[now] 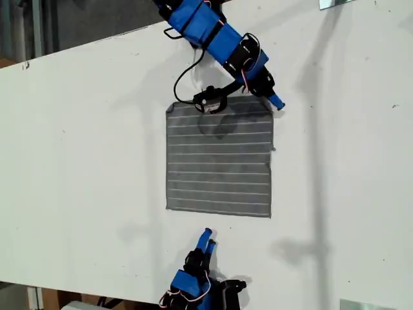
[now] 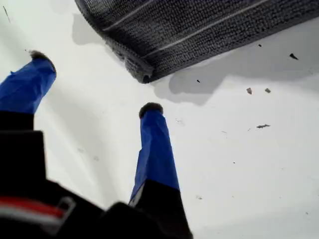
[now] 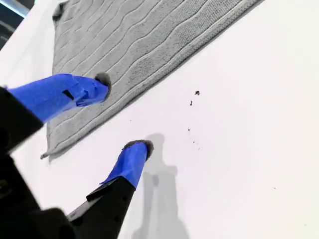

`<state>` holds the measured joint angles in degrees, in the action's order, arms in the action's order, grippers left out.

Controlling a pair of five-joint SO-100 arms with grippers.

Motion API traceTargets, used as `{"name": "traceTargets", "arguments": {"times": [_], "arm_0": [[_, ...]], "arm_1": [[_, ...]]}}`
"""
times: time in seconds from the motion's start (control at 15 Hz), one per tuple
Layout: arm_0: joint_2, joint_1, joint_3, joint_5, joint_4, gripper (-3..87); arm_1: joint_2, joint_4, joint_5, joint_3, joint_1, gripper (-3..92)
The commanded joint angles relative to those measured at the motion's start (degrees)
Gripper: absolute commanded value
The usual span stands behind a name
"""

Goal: Grasp corners of a square towel and fold twice.

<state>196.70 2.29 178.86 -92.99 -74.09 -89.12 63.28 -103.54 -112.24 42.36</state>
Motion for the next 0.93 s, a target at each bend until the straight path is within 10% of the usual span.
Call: {"name": "traceTargets", "arguments": {"times": [0.0,0.33,0.53,0.87], "arm_0": [[-0.09,-0.26,0.26,-0.09,0.18,22.2],[-0.09,-0.09,0.26,0.18,0.18,22.0],[-0.09,-0.09,0.26,-1.23,0.18,21.4],[1.93,3.69,-6.15,-3.52,1.93,20.9]], "arm_1": [[1.14,-1.93,2.99,3.34,-2.02,37.0],[6.77,-5.98,5.45,3.08,-5.1,29.9],[8.7,-8.44,5.01,2.99,-5.45,-0.1],[8.88,-8.44,5.98,3.25,-6.42,-0.1]]}}
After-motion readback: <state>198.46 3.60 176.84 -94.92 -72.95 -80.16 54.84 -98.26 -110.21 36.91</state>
